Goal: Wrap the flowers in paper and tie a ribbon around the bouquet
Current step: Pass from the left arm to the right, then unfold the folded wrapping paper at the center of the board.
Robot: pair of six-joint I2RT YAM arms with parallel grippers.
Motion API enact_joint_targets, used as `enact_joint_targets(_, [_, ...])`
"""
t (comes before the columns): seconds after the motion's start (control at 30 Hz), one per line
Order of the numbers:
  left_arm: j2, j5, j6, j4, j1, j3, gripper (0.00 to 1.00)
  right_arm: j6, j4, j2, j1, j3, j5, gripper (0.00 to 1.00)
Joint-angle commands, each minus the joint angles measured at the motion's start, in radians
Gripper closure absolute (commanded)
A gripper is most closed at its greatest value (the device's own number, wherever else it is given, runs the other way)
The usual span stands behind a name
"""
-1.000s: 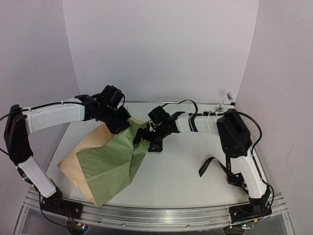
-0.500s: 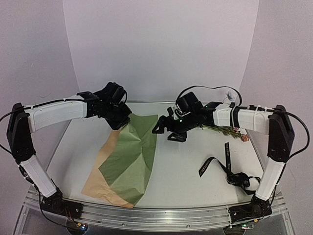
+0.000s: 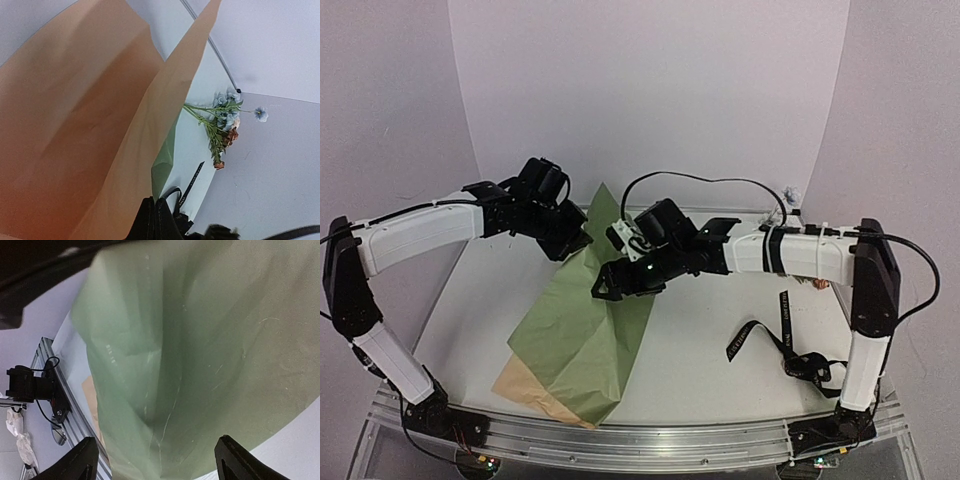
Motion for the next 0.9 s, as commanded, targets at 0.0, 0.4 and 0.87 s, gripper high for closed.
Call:
enact_joint_targets(0.0, [-0.066,0.030,-0.022,0.039,-0.004,-0.008,1.00,-0.066,-0.053,0.072,0.024,0.138,0.083,0.20])
enact_joint_targets(0.4, [-0.080,0.026,0.032,0.035,0.020,-0.017,0.87,-0.081,-0.075,0.083,0.051,0.151,0.228,1.00])
enact_joint_targets(0.87, [-0.140,0.387,0.182,0.319,0.391,-0.361,0.38,-0.089,0.212,-0.139,0.051,-0.208,0.287,1.00])
